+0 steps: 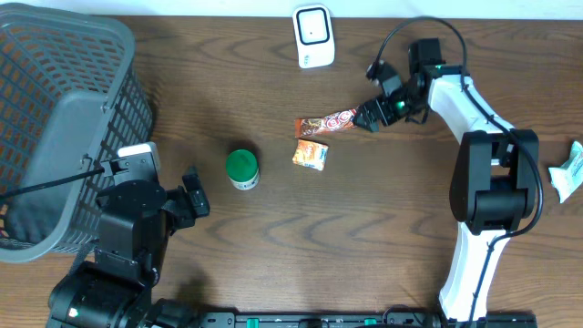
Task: Scan the item barcode
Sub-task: 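Reach the right gripper to the red TOP bar and grasp it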
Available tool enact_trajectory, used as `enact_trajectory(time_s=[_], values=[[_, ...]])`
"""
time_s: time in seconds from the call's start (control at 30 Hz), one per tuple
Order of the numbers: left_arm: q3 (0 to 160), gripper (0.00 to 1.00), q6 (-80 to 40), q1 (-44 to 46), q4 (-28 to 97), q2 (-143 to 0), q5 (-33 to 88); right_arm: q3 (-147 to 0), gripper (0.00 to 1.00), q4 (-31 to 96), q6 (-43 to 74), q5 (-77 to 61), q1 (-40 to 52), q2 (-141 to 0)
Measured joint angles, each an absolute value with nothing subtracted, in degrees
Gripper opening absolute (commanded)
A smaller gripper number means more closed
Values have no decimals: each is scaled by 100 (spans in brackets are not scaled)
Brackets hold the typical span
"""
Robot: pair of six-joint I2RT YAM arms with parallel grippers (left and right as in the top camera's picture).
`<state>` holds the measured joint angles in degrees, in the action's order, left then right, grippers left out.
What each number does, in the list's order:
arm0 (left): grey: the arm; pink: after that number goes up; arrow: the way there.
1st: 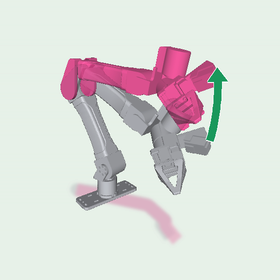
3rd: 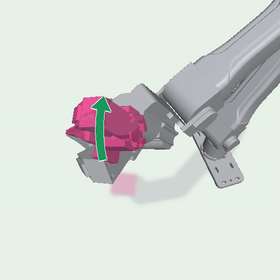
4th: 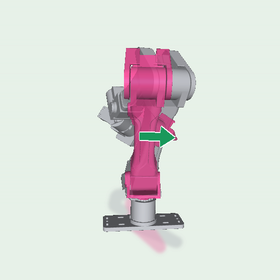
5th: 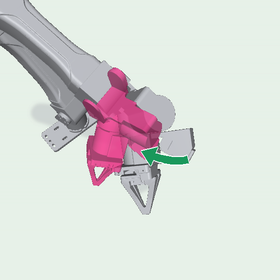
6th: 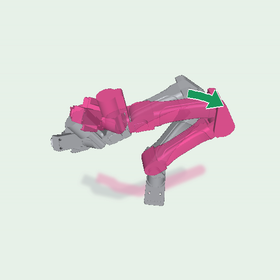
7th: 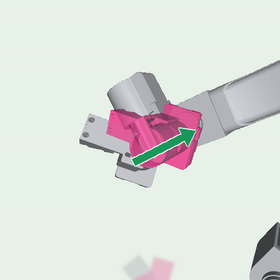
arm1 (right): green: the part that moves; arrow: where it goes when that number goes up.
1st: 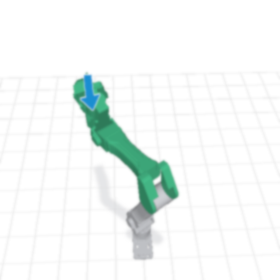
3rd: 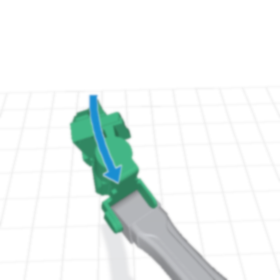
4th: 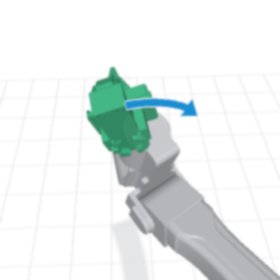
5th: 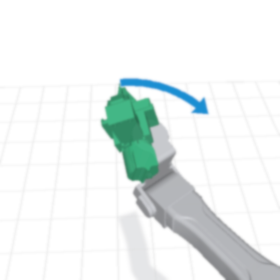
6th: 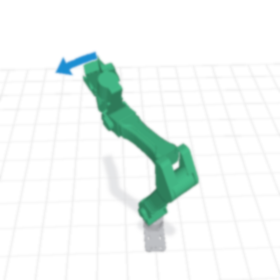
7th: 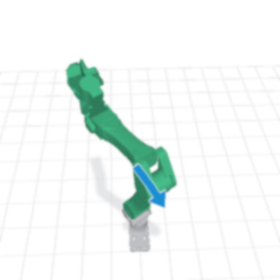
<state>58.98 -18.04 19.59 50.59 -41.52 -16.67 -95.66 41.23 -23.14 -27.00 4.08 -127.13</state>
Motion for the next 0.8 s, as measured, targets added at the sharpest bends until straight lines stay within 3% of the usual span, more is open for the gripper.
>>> enact_trajectory(time_s=[0.43, 0.53, 0.63, 0.67, 0.8], values=[[5898, 98, -1804, 1959, 5061, -4152, -1667, -9782, 96, 3481, -2095, -2587, 851, -13128], [5898, 98, -1804, 1959, 5059, -4152, -1667, -9815, 84, 3542, -2211, -2593, 886, -13163], [5898, 98, -1804, 1959, 5059, -4152, -1667, -9830, 65, 3734, -2412, -2574, 886, -13166], [5898, 98, -1804, 1959, 5059, -4152, -1667, -9835, 53, 3813, -2497, -2556, 886, -13166], [5898, 98, -1804, 1959, 5059, -4152, -1667, -9859, 21, 4189, -2805, -2464, 886, -13166]])
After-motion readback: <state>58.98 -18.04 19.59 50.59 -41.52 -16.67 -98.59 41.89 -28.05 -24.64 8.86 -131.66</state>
